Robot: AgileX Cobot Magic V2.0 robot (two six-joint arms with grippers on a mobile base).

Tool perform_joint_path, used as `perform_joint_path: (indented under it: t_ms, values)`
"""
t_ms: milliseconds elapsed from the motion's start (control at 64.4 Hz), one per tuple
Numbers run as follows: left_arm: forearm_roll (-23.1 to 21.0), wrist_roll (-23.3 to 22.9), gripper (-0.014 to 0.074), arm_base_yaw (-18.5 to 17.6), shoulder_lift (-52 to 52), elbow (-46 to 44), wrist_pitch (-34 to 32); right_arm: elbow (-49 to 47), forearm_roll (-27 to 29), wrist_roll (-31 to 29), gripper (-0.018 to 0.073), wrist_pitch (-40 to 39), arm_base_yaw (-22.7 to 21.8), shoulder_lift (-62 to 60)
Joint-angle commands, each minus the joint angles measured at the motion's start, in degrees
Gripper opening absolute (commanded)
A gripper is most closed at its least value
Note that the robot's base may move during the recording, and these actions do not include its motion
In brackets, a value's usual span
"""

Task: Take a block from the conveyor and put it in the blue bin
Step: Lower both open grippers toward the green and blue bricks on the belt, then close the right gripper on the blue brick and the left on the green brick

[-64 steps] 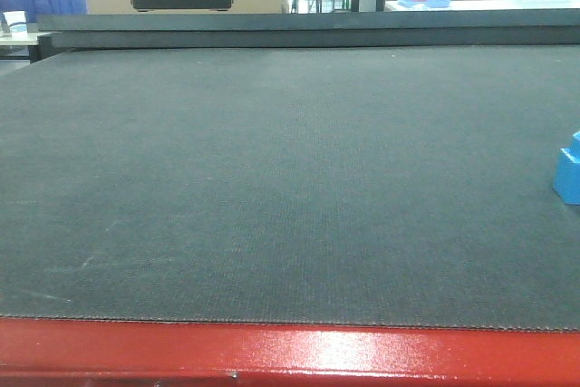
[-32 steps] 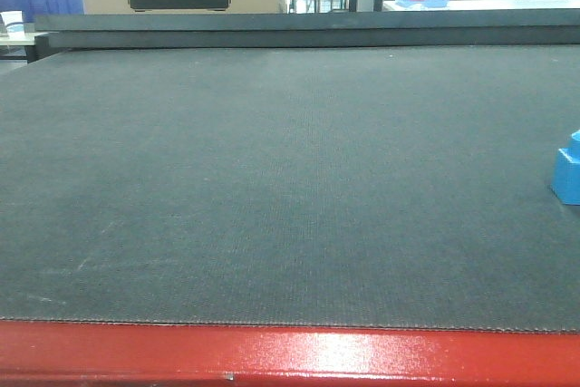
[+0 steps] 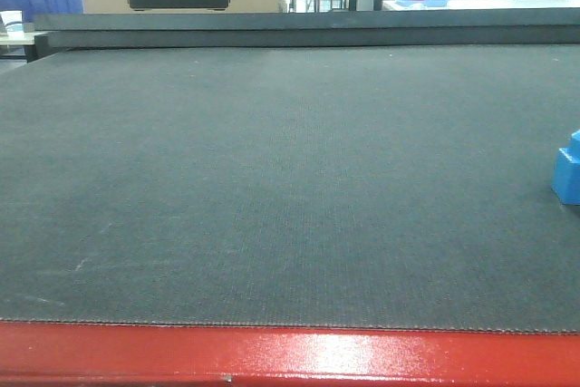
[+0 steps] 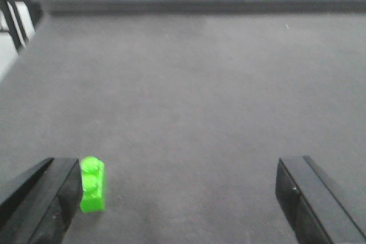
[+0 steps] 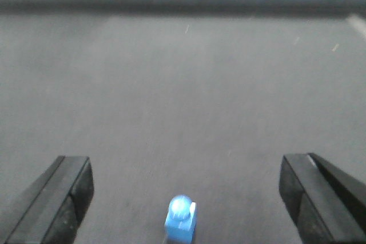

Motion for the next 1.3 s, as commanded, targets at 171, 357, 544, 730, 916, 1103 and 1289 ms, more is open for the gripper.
perform_joint_path:
  t_ms: [171,357,544,730,916,1103,1289]
  values:
    - [0.14,-1.02,0.0598,-2.95,3.89,-0.57,0.08,-12.04,-0.28,-0.86,0.0570,13.68,1.90,18.20]
    - [0.14,-1.02,0.0598,-3.48,4.59,-0.57,0.08,-19.31,-0.28,-0.20,0.0570,19.92,1.90,31.59]
    - [0.14,-1.02,0.0598,-3.48,4.59,-0.57,0.08,-20.66,-0.40,4.32,0.0570,19.46,1.90,41.95]
    - [0.14,-1.02,0.0598,-3.48,4.59,-0.57,0.08,-20.66,-0.54,7.78,0.0570,17.87,1.90,50.52]
    - [0.14,-1.02,0.0598,-3.48,4.59,-0.57,0.45,-20.66,-1.11,8.44,0.0570,16.67,1.90,56.72]
    - [0.14,-1.02,0.0598,-3.48,4.59,-0.57,0.57,-20.66,-1.22,8.44,0.0523,14.99,1.90,59.56]
    - [0.14,-1.02,0.0598,-3.48,4.59,-0.57,1.09,-20.66,-1.91,8.44,0.0207,13.27,1.90,59.66]
